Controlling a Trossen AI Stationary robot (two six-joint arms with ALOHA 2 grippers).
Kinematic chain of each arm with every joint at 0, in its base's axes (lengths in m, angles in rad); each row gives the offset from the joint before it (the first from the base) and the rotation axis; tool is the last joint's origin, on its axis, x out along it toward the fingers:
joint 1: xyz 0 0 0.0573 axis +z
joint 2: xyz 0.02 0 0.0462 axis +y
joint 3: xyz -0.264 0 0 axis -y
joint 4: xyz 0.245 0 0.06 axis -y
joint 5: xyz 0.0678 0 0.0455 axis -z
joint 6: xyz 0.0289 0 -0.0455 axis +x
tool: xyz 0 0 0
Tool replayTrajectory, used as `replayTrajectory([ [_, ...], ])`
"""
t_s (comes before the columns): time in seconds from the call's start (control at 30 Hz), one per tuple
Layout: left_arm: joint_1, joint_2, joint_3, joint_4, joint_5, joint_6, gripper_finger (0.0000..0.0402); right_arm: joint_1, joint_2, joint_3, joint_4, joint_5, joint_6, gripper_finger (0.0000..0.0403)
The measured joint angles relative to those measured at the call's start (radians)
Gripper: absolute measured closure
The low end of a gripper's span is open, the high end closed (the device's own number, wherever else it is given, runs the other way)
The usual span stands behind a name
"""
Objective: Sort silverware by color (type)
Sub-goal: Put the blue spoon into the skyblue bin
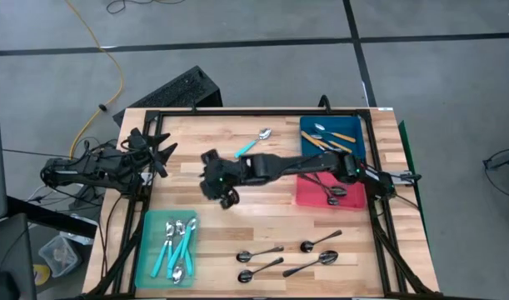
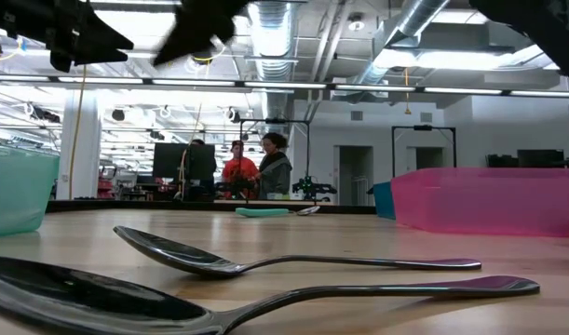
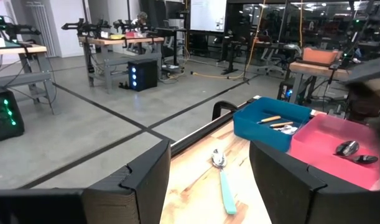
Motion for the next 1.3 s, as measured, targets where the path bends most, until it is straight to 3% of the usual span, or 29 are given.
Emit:
replayTrajectory([
  [0.63, 0.000, 0.000, 0.000, 0.000, 0.004, 0.001, 0.0196, -0.245, 0.200, 0.000, -0.397, 0.011, 0.208, 0.0228],
  [0.83, 0.000, 0.000, 0.000, 0.000, 0.003, 0.007, 0.0196, -0.299, 0.203, 0.000, -0.519, 0.009, 0.131, 0.0228],
  [1.3, 0.000, 0.000, 0.000, 0.000, 0.003, 0.007, 0.0196, -0.384, 0.190, 0.000, -0.470, -0.049, -0.114, 0.0228],
])
